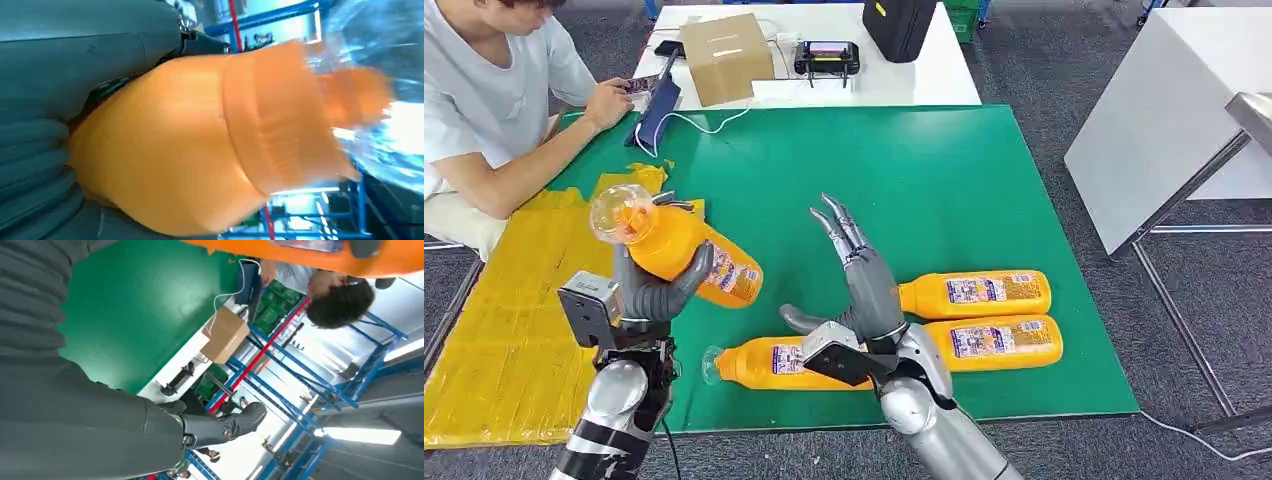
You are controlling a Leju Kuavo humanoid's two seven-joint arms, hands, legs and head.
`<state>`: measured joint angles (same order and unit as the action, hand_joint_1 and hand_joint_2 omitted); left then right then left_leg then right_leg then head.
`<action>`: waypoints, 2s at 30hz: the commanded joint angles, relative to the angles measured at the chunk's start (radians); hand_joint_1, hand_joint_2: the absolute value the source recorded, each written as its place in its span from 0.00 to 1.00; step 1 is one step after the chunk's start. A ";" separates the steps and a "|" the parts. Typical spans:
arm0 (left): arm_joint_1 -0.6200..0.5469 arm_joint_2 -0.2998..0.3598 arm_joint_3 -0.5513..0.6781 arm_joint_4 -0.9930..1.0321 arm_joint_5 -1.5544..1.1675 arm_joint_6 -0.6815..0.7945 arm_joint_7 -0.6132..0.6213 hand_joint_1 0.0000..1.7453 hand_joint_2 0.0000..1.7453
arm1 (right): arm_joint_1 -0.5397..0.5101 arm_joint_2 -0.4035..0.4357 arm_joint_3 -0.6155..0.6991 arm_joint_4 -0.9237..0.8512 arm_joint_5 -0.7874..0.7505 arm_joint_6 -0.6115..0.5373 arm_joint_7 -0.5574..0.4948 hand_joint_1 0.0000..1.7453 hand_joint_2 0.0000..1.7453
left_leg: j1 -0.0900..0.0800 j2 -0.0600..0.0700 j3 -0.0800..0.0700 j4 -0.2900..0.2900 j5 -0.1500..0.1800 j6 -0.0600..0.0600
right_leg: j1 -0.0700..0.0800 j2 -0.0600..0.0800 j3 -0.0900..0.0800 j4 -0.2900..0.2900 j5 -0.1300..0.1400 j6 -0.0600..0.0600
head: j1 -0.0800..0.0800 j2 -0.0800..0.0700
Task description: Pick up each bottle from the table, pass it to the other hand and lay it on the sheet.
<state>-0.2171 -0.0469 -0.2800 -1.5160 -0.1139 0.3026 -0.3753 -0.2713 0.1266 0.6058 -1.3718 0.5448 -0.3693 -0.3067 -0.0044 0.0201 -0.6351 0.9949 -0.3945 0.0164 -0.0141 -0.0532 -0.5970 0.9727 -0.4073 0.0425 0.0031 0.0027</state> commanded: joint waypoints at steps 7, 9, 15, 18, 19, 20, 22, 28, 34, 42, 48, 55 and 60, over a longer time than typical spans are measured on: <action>-0.307 0.176 0.068 0.597 -1.350 0.149 0.487 1.00 1.00 | 0.100 -0.112 -0.069 -0.380 -0.107 0.182 -0.066 0.00 1.00 | 0.002 -0.004 0.006 0.000 -0.002 -0.002 | 0.001 0.003 0.007 0.000 -0.002 -0.002 | 0.000 0.000; -0.331 0.176 0.053 0.716 -1.436 0.171 0.517 1.00 1.00 | 0.086 -0.110 -0.053 -0.383 -0.104 0.189 -0.063 0.00 1.00 | 0.001 -0.003 0.004 -0.001 0.000 -0.001 | 0.000 0.001 0.004 0.000 -0.001 -0.002 | 0.000 0.000; -0.352 0.209 -0.140 0.867 -1.457 0.187 0.621 1.00 1.00 | 0.068 -0.109 -0.033 -0.362 -0.117 0.200 -0.063 0.00 1.00 | 0.000 0.000 0.003 -0.001 0.000 0.000 | 0.000 0.002 0.003 -0.001 -0.001 -0.001 | 0.000 0.000; -0.355 0.208 -0.139 0.868 -1.457 0.186 0.621 1.00 1.00 | 0.068 -0.110 -0.033 -0.362 -0.118 0.200 -0.064 0.00 1.00 | 0.000 0.000 0.003 0.000 -0.001 -0.001 | 0.000 0.003 0.003 0.000 -0.001 -0.001 | 0.000 0.000; -0.358 0.208 -0.139 0.870 -1.457 0.184 0.620 1.00 1.00 | 0.068 -0.111 -0.033 -0.362 -0.119 0.200 -0.064 0.00 1.00 | 0.002 -0.001 0.005 0.001 -0.002 -0.001 | 0.001 0.004 0.006 0.000 -0.002 -0.002 | 0.000 0.000; -0.358 0.208 -0.139 0.870 -1.457 0.184 0.620 1.00 1.00 | 0.068 -0.111 -0.033 -0.362 -0.119 0.200 -0.064 0.00 1.00 | 0.002 -0.001 0.005 0.001 -0.002 -0.001 | 0.001 0.003 0.006 0.000 -0.002 -0.002 | 0.000 0.000; -0.361 0.207 -0.138 0.871 -1.457 0.182 0.619 1.00 1.00 | 0.068 -0.112 -0.033 -0.362 -0.119 0.200 -0.065 0.00 1.00 | 0.001 0.000 0.003 0.001 -0.001 -0.001 | 0.000 0.003 0.004 0.000 -0.001 -0.001 | 0.000 0.000; -0.364 0.190 -0.251 1.000 -1.457 0.159 0.633 1.00 1.00 | 0.060 -0.118 -0.014 -0.352 -0.135 0.205 -0.072 0.00 1.00 | 0.001 -0.001 0.005 0.000 -0.002 -0.001 | 0.000 0.004 0.006 -0.001 -0.001 -0.002 | 0.000 0.000; -0.335 0.141 -0.126 1.087 -1.370 0.216 0.498 0.00 1.00 | 0.033 -0.137 0.023 -0.307 -0.106 0.225 -0.048 0.00 1.00 | 0.000 0.001 0.004 -0.001 -0.001 -0.001 | 0.000 0.004 0.005 -0.001 0.000 -0.001 | 0.000 0.000; -0.290 0.112 0.023 0.959 -1.239 0.390 0.387 0.00 1.00 | 0.019 -0.155 0.069 -0.239 -0.033 0.252 0.003 0.00 1.00 | 0.001 -0.001 0.009 -0.001 -0.002 -0.001 | 0.000 0.005 0.011 -0.002 -0.001 -0.002 | 0.000 0.000; -0.238 0.061 0.142 0.842 -1.013 0.371 0.217 0.00 1.00 | 0.026 -0.168 0.093 -0.217 -0.048 0.307 -0.003 0.00 1.00 | 0.001 -0.001 0.009 0.000 -0.003 -0.001 | 0.000 0.005 0.011 -0.001 -0.002 -0.002 | 0.000 0.000; -0.158 0.028 0.223 0.650 -0.806 0.311 0.106 0.00 1.00 | 0.029 -0.188 0.136 -0.127 -0.009 0.332 0.010 0.00 1.00 | 0.001 0.000 0.007 -0.001 -0.002 -0.001 | 0.001 0.005 0.009 -0.002 -0.001 -0.001 | 0.000 0.000; -0.054 0.001 0.272 0.385 -0.598 0.293 -0.007 0.00 1.00 | 0.046 -0.229 0.167 -0.075 0.048 0.345 0.036 0.00 1.00 | 0.001 -0.001 0.004 -0.001 -0.001 -0.001 | 0.001 0.003 0.005 -0.002 0.000 -0.001 | 0.000 0.000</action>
<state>-0.3801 0.0107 -0.1239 -0.8119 -0.8947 0.6206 -0.2835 -0.2096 -0.0271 0.6970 -1.5953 0.5452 -0.0397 -0.2956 -0.0045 0.0196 -0.6338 0.9947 -0.3946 0.0164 -0.0143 -0.0534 -0.5949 0.9726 -0.4073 0.0426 0.0031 0.0027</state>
